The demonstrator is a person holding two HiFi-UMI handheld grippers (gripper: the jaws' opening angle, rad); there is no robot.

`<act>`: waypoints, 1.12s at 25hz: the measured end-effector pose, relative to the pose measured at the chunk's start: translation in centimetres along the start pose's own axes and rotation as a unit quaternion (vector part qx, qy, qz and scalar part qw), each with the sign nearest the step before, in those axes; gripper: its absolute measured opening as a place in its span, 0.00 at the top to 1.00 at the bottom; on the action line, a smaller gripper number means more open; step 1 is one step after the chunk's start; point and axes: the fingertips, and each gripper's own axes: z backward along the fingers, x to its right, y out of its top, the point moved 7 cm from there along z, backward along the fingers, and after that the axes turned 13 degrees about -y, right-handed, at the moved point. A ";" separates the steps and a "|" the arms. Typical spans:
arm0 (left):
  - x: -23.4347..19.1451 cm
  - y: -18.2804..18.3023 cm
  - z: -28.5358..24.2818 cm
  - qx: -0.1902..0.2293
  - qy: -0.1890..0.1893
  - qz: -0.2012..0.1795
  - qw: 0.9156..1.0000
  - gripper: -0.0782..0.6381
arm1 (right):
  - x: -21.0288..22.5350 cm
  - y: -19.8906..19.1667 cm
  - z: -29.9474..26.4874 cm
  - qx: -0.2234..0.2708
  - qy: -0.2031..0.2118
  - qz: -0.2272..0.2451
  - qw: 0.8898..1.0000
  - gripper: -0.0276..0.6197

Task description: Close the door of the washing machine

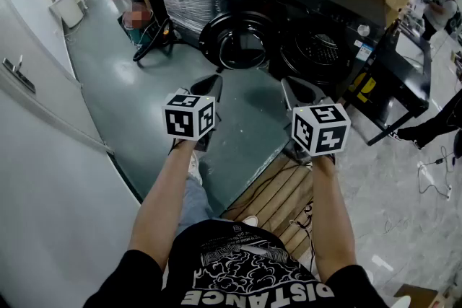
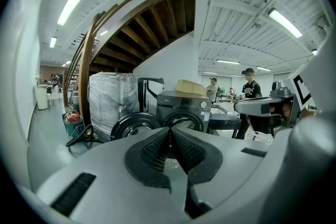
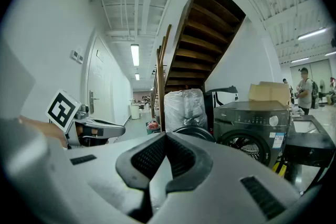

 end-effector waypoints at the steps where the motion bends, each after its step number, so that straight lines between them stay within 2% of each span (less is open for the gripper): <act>1: 0.1 0.0 -0.1 0.000 0.000 0.000 1.000 0.85 | 0.0 0.0 0.1 0.002 0.000 0.002 1.000 0.93; 8: -0.2 0.5 -0.5 0.002 0.004 0.006 1.000 0.85 | -0.3 -0.4 0.0 -0.003 0.010 0.005 1.000 0.92; 16: -0.8 1.4 -1.6 0.008 -0.010 0.006 1.000 0.84 | -0.6 -0.7 -1.0 -0.014 0.017 0.010 1.000 0.92; 28: -5.7 3.2 -6.1 0.011 -0.040 0.006 0.999 0.82 | -0.8 -0.1 -6.8 -0.025 0.019 0.021 0.999 0.92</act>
